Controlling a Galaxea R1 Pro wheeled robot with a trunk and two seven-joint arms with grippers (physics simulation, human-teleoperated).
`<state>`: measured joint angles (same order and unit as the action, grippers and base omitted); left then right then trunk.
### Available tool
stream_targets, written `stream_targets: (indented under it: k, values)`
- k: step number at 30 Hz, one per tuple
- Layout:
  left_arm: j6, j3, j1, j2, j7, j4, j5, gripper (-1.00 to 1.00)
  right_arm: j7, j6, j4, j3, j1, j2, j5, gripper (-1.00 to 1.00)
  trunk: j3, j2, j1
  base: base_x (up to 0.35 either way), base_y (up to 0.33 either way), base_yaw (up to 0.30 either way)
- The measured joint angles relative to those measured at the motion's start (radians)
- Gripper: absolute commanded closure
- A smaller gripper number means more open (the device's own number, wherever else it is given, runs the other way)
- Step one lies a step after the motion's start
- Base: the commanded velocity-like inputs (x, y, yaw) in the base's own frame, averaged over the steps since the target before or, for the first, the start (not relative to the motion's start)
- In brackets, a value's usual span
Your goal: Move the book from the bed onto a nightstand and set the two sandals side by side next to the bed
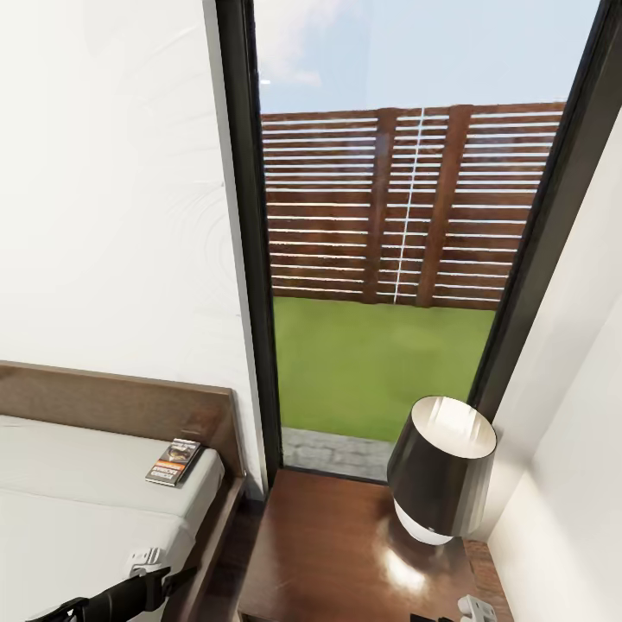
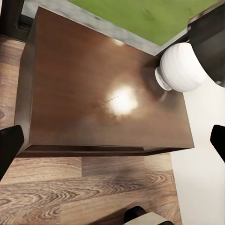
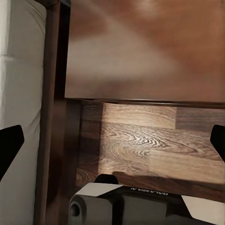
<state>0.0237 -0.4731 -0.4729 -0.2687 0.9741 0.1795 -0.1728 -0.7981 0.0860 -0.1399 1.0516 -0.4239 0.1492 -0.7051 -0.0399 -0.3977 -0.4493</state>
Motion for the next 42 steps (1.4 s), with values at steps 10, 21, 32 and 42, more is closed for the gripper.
stream_targets:
  k: [10, 21, 32, 42]
  values:
    - [0.000, -0.001, 0.000, 0.000, 0.001, 0.000, 0.000, -1.00, -0.001, 0.000, 0.000, 0.000, 0.000, 0.000, 0.000, -1.00, 0.004, 0.000, 0.000, 0.000, 0.000, 0.000]
    - [0.000, 0.000, 0.000, 0.000, 0.001, 0.000, -0.001, -1.00, 0.000, 0.000, 0.000, 0.000, 0.000, 0.000, 0.000, -1.00, 0.010, 0.000, 0.000, 0.148, 0.000, 0.000]
    - [0.001, 0.000, 0.000, 0.000, 0.001, 0.000, -0.001, -1.00, 0.000, 0.000, 0.000, 0.000, 0.000, 0.000, 0.000, -1.00, 0.010, 0.000, 0.000, 0.100, 0.000, 0.000]
    - [0.001, 0.000, 0.000, 0.000, 0.000, 0.000, 0.000, -1.00, 0.000, 0.000, 0.000, 0.000, 0.000, 0.000, 0.000, -1.00, 0.010, 0.000, 0.000, 0.161, 0.000, 0.000]
